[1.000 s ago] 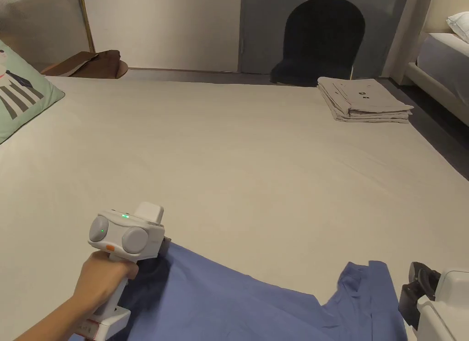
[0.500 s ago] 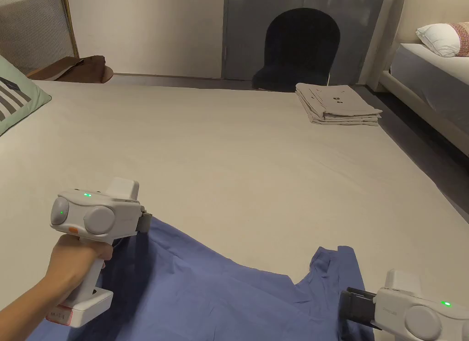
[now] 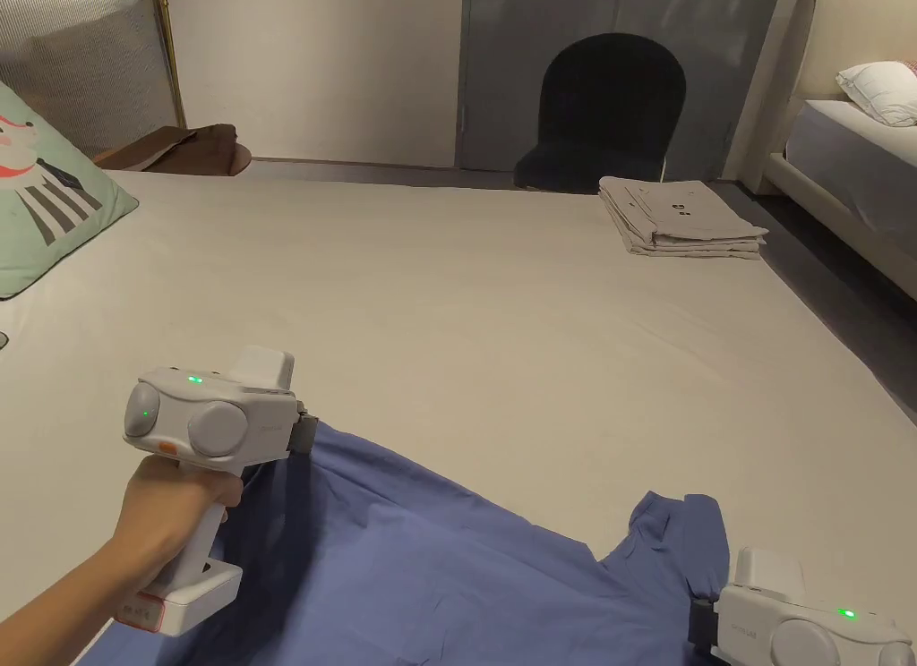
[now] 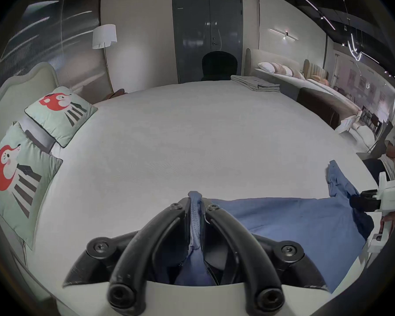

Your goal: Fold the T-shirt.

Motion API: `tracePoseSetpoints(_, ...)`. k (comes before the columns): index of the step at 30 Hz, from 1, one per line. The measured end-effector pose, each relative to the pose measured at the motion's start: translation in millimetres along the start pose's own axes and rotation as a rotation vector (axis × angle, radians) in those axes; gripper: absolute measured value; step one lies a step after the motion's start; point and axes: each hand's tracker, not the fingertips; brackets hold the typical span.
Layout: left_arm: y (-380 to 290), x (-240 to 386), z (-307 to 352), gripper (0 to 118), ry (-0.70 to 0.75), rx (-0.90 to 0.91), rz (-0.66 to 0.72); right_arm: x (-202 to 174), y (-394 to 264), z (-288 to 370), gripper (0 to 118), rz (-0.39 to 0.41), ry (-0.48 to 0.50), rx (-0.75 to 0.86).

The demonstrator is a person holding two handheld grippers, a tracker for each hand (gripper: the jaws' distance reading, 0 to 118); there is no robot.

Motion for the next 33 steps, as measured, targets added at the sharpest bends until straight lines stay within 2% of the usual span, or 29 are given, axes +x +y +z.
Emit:
tracePoseSetpoints(7, -0.4, -16.1, 24.7, 3, 0.034, 0.058, 0.061, -16.1, 21.8, 44.8, 3, 0.131, -0.038, 0.229)
tracePoseSetpoints(11, 14.5, -31.5, 53.6, 3, 0.066, 0.152, 0.107, -36.3, 58.3, 81.0, 3, 0.230, -0.062, 0.421)
tracePoseSetpoints(15, 44.1, -48.8, 85.5, 3, 0.109, 0.248, 0.120, -55.6, 108.1, 111.1, 3, 0.278, -0.063, 0.583)
tracePoseSetpoints(24, 127.8, -78.0, 156.3, 3, 0.226, 0.490, 0.123, -100.1, 216.5, 162.8, 3, 0.276, -0.007, 0.873)
tracePoseSetpoints(27, 159.5, -88.6, 169.2, 3, 0.254, 0.545, 0.149, -111.0, 254.9, 172.4, 3, 0.240, 0.035, 0.930)
tracePoseSetpoints(33, 207.4, -97.3, 171.4, 3, 0.332, 0.657, 0.173, -133.1, 306.8, 181.2, 3, 0.239, 0.053, 1.016)
